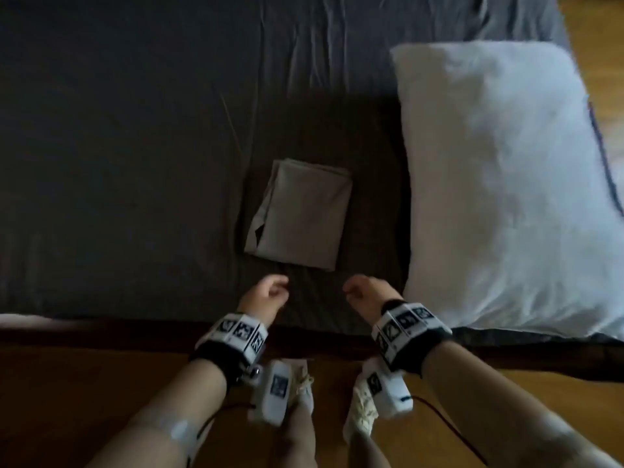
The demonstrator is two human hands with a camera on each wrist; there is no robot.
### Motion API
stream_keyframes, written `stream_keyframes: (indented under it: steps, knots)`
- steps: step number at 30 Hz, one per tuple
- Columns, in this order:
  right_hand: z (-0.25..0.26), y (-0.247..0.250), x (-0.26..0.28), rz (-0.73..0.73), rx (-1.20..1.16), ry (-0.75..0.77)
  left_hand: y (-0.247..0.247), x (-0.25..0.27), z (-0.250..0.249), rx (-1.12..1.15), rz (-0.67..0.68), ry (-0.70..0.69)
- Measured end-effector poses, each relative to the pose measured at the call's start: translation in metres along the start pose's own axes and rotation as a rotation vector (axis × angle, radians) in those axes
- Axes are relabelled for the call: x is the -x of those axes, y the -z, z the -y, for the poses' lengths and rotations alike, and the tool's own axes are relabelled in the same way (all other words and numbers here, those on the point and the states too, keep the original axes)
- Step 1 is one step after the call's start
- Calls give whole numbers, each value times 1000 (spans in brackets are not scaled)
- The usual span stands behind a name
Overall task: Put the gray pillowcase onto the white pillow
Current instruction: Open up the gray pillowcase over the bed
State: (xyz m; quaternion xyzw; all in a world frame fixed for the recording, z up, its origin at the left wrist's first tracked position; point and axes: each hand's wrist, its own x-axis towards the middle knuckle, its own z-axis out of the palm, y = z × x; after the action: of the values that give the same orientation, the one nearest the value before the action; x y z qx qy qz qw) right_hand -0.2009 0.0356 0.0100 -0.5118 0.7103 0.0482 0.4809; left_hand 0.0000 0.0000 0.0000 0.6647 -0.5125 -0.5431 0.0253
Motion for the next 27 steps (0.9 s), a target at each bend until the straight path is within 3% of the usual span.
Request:
stream_keyframes:
  steps: [4, 6, 10, 13, 16, 22, 25, 27]
  knots:
    - [25, -2, -59, -132, 50, 52, 24, -73, -18, -222, -283, -92]
    - [33, -10, -77, -174, 60, 62, 34, -97, -18, -224, -345, -85]
    - [37, -28, -105, -157, 19, 4, 51, -135, -6, -16, -218, 31]
    - [34, -37, -109, -180, 61, -20, 55, -146, 0, -137, -111, 65]
    - [32, -37, -107, -181, 45, -19, 57, -145, 0, -90, -49, 61]
    - [40, -32, -79, -178, -212, -39, 61, -99, 2, 86, 65, 46]
    - [58, -25, -57, -289, -375, 76, 58, -73, -1, 147, 100, 16]
    - [70, -19, -41, -259, -384, 160, 56, -57, -8, 223, 119, -6]
